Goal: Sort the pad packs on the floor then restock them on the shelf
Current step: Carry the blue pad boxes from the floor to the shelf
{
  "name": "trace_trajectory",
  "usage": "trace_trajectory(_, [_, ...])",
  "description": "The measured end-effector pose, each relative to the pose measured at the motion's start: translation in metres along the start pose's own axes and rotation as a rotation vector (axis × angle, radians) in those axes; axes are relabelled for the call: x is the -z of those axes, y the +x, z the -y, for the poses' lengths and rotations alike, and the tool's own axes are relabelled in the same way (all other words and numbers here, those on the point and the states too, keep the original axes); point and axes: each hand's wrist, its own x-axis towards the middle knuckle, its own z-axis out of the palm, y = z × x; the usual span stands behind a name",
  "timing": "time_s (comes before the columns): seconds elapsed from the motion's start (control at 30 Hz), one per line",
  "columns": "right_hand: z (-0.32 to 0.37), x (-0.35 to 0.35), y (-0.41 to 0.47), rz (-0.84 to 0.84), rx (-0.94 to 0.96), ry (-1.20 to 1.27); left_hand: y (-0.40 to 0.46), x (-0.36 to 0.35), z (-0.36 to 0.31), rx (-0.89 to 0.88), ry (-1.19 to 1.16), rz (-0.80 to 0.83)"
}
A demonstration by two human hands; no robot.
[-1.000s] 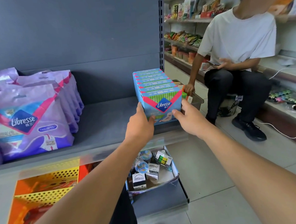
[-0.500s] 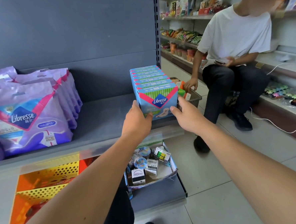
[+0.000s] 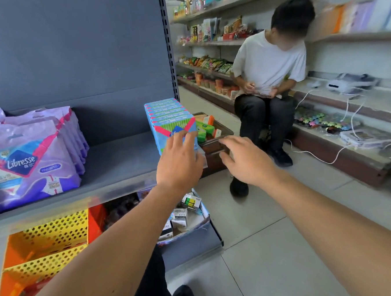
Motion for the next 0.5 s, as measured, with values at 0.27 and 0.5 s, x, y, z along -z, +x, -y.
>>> trace_trajectory(0.27, [-0.062,0.065,-0.113,0.055,-0.174,-0.241,-0.018,-0.027,-0.131,-0.308,-0.143,0.281])
trace_trajectory(0.5, [-0.138,0.086,-0.244,0.098,-0.683,-0.214,-0.058,-0.099,-0.248,-0.525,-0.295,0.557])
